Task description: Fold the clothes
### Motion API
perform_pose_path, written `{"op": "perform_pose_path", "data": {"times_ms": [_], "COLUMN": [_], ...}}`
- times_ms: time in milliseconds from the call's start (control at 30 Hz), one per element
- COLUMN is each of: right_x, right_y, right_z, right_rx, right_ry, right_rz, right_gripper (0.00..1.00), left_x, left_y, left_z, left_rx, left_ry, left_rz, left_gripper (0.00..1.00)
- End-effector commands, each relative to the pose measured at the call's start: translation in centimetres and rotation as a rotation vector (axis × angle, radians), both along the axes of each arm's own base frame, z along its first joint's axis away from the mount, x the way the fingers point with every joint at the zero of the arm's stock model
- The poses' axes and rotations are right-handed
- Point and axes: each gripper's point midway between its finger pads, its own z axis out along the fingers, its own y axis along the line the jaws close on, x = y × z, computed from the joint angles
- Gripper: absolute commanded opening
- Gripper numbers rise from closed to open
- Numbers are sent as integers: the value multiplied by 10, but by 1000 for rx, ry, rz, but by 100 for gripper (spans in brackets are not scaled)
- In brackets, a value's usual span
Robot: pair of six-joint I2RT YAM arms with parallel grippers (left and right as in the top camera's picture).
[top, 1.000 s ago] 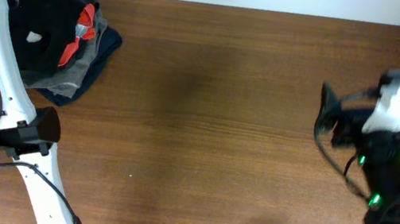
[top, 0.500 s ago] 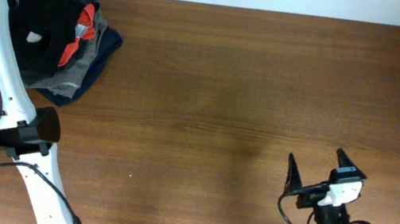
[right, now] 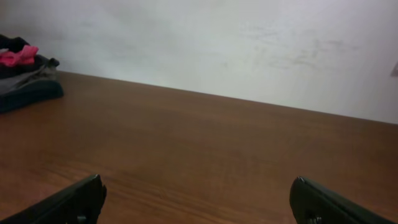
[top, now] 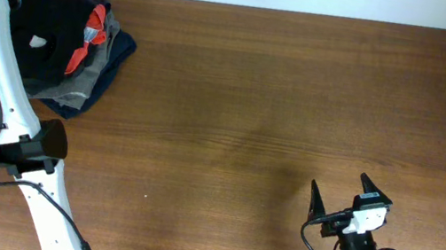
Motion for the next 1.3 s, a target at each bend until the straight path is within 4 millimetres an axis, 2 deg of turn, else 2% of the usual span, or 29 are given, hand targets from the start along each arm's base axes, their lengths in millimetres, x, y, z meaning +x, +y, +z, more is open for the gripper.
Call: {"op": "perform_pose_path", "data": {"times_ms": [0, 133, 300, 1267], "right_x": [1, 1, 3, 3], "right_y": [2, 1, -11, -11], "right_z": [-6, -7, -8, -8], "right_rx": [5, 5, 1, 1], "right_ry": [-5, -2, -1, -1], "right_rz": [16, 6, -62, -62], "right_gripper": [99, 99, 99, 99], "left_x": [-3, -3, -3, -3], "left_y": [-2, -2, -2, -2], "left_z": [6, 6, 6, 6], "left_rx": [-1, -1, -1, -1], "left_ry": [-10, -10, -10, -10], "left_rz": [-11, -11, -11, -11], "left_gripper": [99, 99, 99, 99]}}
